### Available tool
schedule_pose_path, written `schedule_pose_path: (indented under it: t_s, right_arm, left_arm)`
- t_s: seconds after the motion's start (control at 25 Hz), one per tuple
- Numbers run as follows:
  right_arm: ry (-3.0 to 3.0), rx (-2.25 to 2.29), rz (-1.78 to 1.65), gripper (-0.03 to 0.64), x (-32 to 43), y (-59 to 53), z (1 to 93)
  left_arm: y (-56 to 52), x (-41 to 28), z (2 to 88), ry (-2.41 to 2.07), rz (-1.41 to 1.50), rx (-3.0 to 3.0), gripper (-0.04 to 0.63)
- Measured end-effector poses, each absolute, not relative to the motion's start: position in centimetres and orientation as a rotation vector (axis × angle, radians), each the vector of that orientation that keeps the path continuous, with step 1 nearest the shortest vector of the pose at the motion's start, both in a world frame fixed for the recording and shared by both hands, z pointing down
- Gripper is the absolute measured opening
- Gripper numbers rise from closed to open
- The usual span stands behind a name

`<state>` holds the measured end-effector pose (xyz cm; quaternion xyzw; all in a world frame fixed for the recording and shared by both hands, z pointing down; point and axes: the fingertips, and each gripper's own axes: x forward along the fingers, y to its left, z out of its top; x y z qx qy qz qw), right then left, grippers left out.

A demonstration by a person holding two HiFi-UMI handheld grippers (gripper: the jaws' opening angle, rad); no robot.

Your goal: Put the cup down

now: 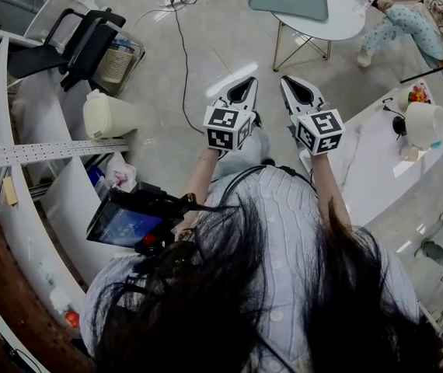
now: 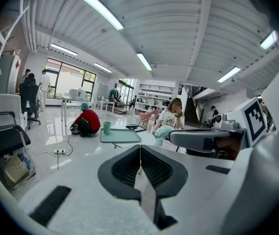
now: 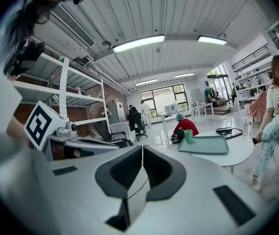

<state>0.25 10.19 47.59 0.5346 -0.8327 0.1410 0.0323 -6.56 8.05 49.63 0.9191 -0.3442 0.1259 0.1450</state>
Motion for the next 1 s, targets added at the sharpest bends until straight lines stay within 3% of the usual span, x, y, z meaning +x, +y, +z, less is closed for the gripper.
schedule_pose_path:
  t_s: [1.0]
  right_arm:
    - [-2.554, 1.609, 0.409, 0.035, -1.0, 9.8, 47.9]
  left_arm:
    - [7.5, -7.8, 49.9, -1.007, 0.356, 2.64, 0.015]
